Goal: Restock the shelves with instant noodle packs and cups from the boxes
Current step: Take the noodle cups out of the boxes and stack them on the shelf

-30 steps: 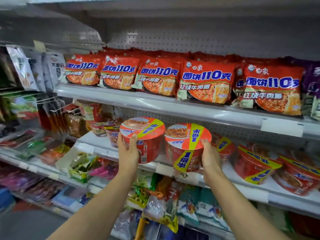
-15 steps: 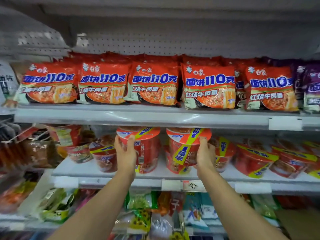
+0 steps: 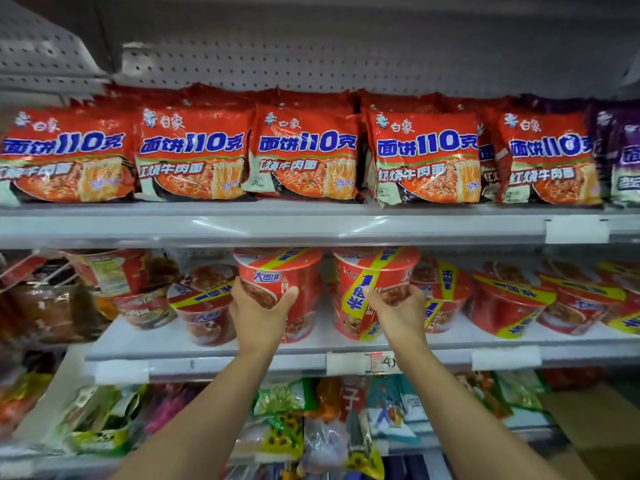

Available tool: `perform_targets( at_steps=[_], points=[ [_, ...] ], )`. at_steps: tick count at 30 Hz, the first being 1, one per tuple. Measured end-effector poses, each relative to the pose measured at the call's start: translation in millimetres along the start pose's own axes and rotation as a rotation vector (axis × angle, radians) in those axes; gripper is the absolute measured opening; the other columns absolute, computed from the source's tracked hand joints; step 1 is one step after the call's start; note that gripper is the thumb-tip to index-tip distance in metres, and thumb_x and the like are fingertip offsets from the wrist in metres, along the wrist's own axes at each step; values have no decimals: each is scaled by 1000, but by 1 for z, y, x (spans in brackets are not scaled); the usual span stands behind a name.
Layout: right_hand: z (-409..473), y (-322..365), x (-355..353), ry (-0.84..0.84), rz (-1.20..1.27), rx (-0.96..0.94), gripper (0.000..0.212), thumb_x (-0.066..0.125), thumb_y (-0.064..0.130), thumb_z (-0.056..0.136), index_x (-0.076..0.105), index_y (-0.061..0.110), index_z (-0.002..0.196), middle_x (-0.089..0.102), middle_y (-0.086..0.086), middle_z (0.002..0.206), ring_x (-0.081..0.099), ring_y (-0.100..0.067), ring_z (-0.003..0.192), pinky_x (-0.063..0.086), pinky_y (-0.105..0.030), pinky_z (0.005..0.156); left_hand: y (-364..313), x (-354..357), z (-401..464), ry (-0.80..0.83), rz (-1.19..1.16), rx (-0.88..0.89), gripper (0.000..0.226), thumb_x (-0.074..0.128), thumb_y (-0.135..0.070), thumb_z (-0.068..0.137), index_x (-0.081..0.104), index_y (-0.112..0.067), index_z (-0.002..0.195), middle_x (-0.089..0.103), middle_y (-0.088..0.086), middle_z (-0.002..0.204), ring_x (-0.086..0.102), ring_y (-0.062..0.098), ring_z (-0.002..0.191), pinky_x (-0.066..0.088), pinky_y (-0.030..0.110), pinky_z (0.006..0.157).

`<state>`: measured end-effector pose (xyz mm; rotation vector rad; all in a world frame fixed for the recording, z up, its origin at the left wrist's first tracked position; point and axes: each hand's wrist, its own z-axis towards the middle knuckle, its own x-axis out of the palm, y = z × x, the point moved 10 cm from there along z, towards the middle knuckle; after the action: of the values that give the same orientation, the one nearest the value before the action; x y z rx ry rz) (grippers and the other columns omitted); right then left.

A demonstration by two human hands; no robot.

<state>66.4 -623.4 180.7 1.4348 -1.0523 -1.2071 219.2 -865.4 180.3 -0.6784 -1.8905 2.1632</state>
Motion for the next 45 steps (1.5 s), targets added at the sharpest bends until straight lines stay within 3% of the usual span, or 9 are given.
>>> perform_targets(
  at_steps=[4, 13, 20, 26, 33, 38, 45],
  points=[
    [9, 15, -7, -115, -296, -110, 84, 74, 53, 73, 34, 11, 133, 39, -12, 134, 43, -30, 124, 45, -44, 98, -13, -2, 8, -42, 209, 23, 100, 74, -58, 69, 24, -20, 148, 35, 22, 137, 31, 40, 129, 30, 50, 106],
    [32, 28, 7, -108, -299, -175, 73, 70, 45, 81, 35, 10, 134, 40, -14, 135, 47, -31, 122, 44, -44, 99, -26, 7, 24, -20, 316, 83, 91, 71, -53, 76, 27, -13, 145, 30, 21, 139, 46, 42, 119, 41, 48, 96],
    [35, 17, 9, -51, -334, -192, 58, 69, 23, 86, 41, 12, 135, 46, -12, 134, 46, -29, 125, 40, -44, 103, -22, 15, 28, -8, 306, 99, 69, 70, -23, 85, 33, -6, 140, 37, 21, 138, 42, 37, 124, 37, 47, 100],
    [13, 1, 9, 1, -454, -231, 64, 74, 18, 81, 40, 14, 135, 43, -9, 135, 39, -25, 127, 38, -39, 103, 1, 19, 16, 22, 415, 120, 62, 71, -11, 79, 41, -4, 133, 46, 19, 128, 45, 36, 118, 42, 47, 92],
    [-8, -28, 8, 188, -702, -246, 74, 72, 24, 82, 31, 16, 143, 33, -9, 144, 24, -27, 134, 27, -34, 109, 3, 51, -31, 184, 594, 340, 53, 72, -11, 78, 49, -6, 126, 47, 15, 125, 49, 34, 112, 45, 43, 87],
    [-14, -60, -12, 280, -868, -199, 74, 66, 34, 85, 28, 14, 145, 28, -8, 146, 20, -27, 135, 22, -32, 110, 26, 101, -63, 457, 737, 386, 53, 68, -23, 84, 44, -18, 131, 44, 6, 131, 46, 25, 121, 45, 39, 92],
    [-20, -108, -100, 271, -965, -73, 74, 68, 40, 83, 31, 16, 143, 26, -11, 146, 21, -29, 135, 23, -29, 108, 55, 194, -130, 814, 863, 375, 62, 68, -28, 84, 39, -17, 138, 41, 9, 134, 41, 28, 127, 42, 39, 99]
  ],
)
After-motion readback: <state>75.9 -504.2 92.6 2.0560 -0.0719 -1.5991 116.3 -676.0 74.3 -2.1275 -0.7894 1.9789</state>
